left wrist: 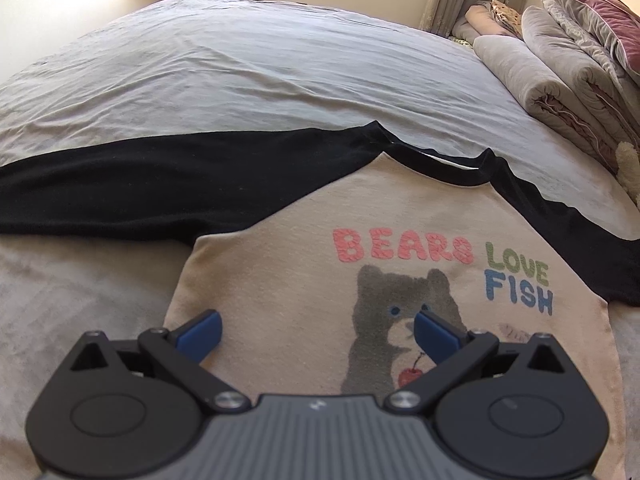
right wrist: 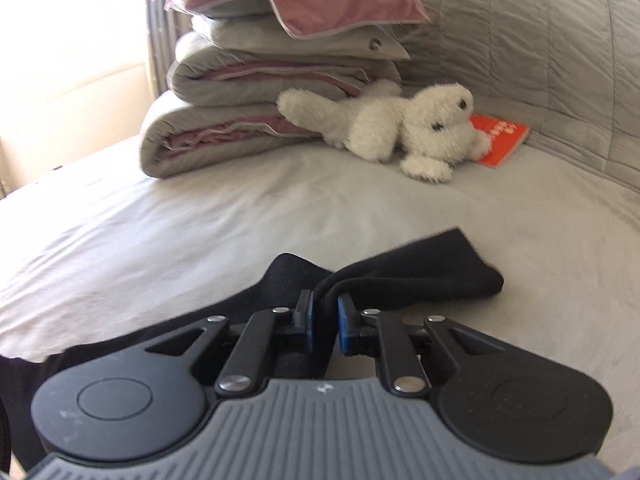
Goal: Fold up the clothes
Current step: 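Grasp the black sleeve cuff with the right gripper and lift it, then lay the black sleeve across the shirt body and open the right gripper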
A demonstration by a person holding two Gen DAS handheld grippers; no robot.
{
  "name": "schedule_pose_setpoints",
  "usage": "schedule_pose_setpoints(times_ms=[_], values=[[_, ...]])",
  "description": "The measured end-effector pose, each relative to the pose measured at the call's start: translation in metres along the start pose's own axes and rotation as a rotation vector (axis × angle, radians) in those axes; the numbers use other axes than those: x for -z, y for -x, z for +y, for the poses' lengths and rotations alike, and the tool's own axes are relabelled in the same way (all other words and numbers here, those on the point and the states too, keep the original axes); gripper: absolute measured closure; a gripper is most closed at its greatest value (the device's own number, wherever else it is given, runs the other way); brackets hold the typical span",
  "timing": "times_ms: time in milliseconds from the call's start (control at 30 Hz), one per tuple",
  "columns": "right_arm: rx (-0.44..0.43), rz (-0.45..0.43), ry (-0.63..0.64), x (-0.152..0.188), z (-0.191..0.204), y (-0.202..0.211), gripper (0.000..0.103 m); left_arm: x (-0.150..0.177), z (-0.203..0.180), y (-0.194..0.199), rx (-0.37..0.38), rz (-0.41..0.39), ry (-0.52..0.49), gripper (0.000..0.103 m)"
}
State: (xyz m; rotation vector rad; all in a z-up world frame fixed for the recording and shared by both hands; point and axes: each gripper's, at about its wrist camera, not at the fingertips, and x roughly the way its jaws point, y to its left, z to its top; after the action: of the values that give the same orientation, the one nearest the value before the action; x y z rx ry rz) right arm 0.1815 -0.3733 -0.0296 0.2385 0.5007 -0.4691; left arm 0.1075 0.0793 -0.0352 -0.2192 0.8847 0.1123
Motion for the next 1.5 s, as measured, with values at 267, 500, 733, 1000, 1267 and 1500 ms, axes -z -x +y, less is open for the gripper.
schedule_pose_setpoints(times_ms=[267, 500, 733, 1000, 1267, 1500], values=[[-0.173, -0.056, 0.01, -0.013, 0.028, 0.05, 0.088, -0.002, 0.0, 0.006, 0.056, 0.001, 0.03, 0.001], [-0.347, -0.077, 0.048, -0.008, 0.064, 0.097, 0.088, -0.003, -0.003, 0.014, 0.104, -0.012, 0.023, 0.001], [-0.492, -0.048, 0.15, 0.011, 0.106, 0.134, 0.088, 0.0, -0.009, 0.012, 0.114, 0.004, 0.002, 0.001], [-0.627, -0.007, 0.362, 0.054, 0.15, 0.146, 0.088, 0.003, -0.013, 0.015, 0.119, -0.016, -0.037, 0.001], [-0.655, 0.135, 0.484, 0.106, 0.17, 0.128, 0.087, 0.007, -0.019, 0.019, 0.124, -0.074, -0.085, 0.001], [-0.674, 0.224, 0.456, 0.106, 0.153, 0.123, 0.067, 0.006, -0.023, 0.022, 0.15, -0.158, -0.064, 0.002]])
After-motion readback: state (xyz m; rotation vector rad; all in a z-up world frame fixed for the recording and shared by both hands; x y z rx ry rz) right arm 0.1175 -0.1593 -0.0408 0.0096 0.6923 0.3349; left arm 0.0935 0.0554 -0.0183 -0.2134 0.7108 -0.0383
